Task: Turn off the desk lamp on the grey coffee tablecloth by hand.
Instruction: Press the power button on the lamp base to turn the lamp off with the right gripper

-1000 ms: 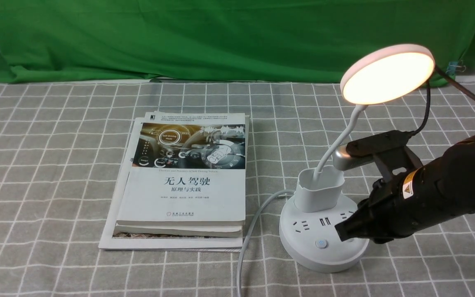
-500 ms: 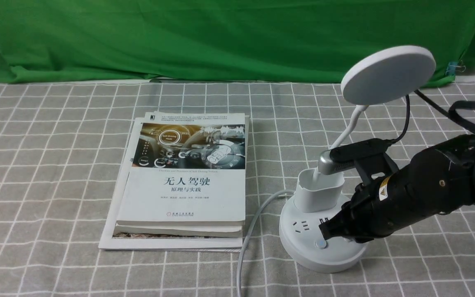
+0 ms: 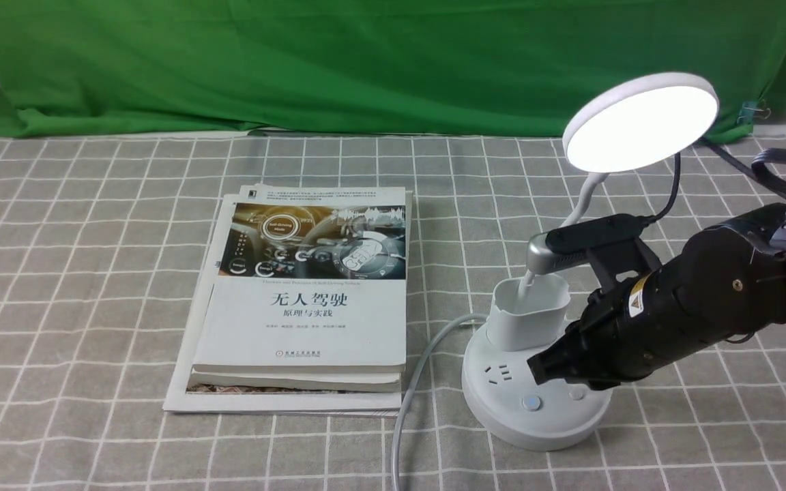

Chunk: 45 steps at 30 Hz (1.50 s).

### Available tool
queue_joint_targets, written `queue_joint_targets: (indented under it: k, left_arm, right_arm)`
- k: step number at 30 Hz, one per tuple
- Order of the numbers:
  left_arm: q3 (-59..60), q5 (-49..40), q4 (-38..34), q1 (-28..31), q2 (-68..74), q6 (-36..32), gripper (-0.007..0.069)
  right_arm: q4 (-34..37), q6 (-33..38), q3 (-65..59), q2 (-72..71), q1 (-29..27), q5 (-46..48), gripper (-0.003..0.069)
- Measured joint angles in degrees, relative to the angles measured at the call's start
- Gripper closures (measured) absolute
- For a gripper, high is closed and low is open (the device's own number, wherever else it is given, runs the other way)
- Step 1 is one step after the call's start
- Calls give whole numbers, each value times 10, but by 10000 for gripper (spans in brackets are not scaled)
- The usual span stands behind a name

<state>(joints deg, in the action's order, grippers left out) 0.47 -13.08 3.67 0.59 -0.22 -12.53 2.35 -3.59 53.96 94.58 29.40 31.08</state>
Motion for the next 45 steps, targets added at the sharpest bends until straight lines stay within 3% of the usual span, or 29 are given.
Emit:
queue_joint_targets:
  k: [20, 35, 45]
  left_arm:
    - [0, 0, 0, 0, 0, 0, 624]
    - [0, 0, 0, 0, 0, 0, 624]
    - [0, 0, 0, 0, 0, 0, 624]
  right_arm:
    - [-1, -9, -6, 21, 0, -14, 561]
    - [0, -9, 5, -41, 0, 29, 561]
    - [1, -9, -63, 1, 0, -96, 550]
